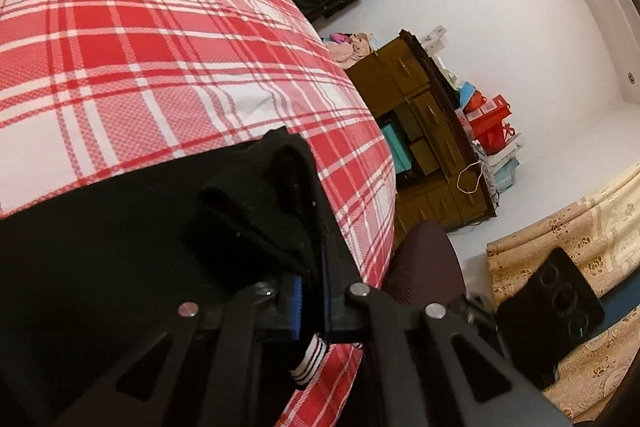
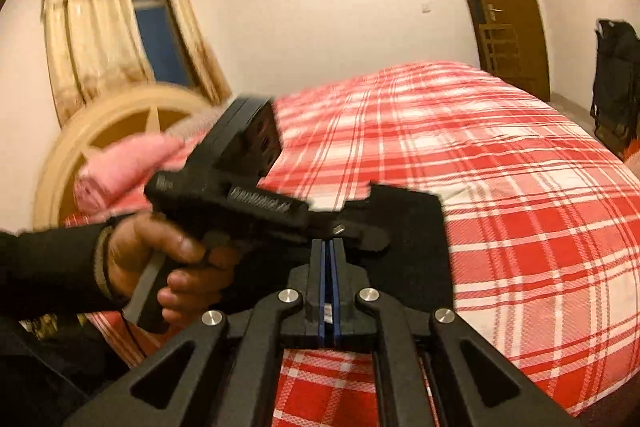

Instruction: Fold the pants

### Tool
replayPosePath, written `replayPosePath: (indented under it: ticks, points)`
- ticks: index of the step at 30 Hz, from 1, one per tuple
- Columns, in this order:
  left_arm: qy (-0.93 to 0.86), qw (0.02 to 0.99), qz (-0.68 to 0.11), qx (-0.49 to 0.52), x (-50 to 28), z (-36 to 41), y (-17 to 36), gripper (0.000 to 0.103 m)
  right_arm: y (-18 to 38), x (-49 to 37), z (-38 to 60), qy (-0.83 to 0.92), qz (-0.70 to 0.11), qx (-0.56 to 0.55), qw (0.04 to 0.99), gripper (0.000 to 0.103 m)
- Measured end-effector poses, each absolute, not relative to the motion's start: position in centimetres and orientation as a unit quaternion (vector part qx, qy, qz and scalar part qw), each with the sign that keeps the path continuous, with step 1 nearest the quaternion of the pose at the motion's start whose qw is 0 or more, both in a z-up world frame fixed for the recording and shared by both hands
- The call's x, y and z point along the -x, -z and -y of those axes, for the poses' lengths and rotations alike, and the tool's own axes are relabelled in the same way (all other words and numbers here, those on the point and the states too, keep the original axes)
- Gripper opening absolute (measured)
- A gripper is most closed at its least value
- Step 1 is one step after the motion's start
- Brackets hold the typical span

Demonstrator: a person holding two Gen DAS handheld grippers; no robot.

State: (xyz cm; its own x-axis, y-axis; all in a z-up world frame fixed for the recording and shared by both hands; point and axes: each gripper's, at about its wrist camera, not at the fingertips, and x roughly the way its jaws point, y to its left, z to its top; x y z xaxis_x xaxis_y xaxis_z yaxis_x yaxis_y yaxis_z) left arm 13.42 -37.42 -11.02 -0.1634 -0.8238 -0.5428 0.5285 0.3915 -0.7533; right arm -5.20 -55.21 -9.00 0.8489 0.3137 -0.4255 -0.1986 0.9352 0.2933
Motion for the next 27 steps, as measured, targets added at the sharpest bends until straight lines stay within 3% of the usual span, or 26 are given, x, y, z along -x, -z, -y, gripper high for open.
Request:
replayPosePath:
  ticks: [7,27]
  points:
    - [0.541,0.644,-0.528,0.118,-13.0,34.4,8.8,0.007,9.3,4.6,57.9,-0.115,-0.228,-0.194,0.947,0.003]
    - [0.483,0.707,-0.5,0.133,-13.1,18.0,6.0,0.006,10.7,3.3,52.0,-0.127,-0.284,-0.109,0.944,0.004]
